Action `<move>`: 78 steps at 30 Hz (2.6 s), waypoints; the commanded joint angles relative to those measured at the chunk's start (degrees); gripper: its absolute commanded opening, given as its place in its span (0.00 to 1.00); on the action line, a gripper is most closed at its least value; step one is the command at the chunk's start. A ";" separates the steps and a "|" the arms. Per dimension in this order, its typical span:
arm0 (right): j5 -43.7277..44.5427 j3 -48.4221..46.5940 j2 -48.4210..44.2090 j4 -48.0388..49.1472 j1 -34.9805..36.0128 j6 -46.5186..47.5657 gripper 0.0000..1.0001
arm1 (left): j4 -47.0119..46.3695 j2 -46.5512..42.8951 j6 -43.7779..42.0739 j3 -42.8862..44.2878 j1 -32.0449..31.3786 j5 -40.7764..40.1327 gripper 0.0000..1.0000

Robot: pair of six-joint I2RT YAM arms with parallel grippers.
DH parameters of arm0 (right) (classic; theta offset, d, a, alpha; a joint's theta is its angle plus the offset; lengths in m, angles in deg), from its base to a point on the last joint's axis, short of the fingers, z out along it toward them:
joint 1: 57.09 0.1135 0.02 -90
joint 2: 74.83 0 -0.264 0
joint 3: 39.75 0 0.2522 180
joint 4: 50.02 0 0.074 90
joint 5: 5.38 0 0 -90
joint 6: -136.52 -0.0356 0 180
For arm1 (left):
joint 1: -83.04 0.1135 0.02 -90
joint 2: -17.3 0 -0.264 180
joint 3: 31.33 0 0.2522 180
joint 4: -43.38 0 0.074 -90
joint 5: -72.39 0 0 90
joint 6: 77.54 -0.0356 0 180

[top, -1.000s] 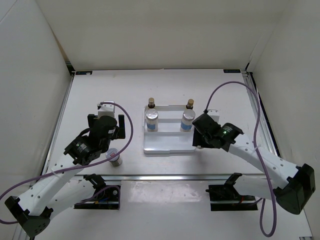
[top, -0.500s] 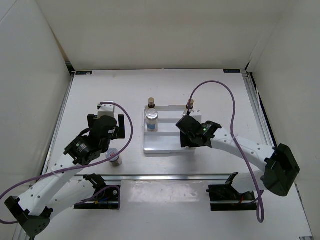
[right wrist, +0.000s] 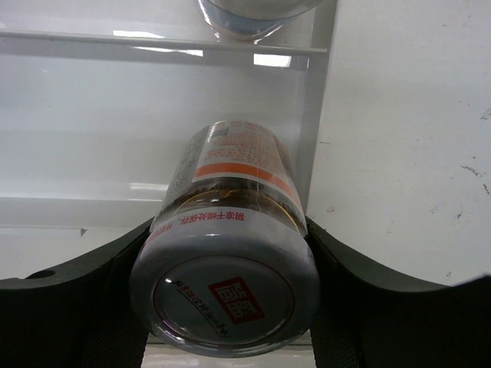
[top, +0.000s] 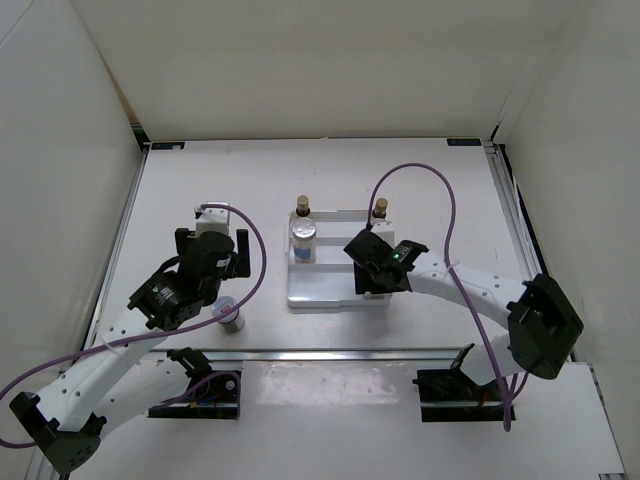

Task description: Organize the condiment bottles

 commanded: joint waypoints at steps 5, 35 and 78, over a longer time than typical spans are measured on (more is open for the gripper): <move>1.18 -2.24 0.55 1.71 0.26 -2.49 0.20 | 0.05 -0.25 -0.35 0.72 0.24 -1.28 1.00; 9.96 -6.46 -11.22 -10.06 4.30 -3.54 1.00 | 7.43 2.56 14.13 0.12 0.24 5.56 1.00; 10.49 2.42 -22.30 -10.59 4.83 -4.16 1.00 | 14.99 12.58 32.07 -2.35 1.82 8.92 1.00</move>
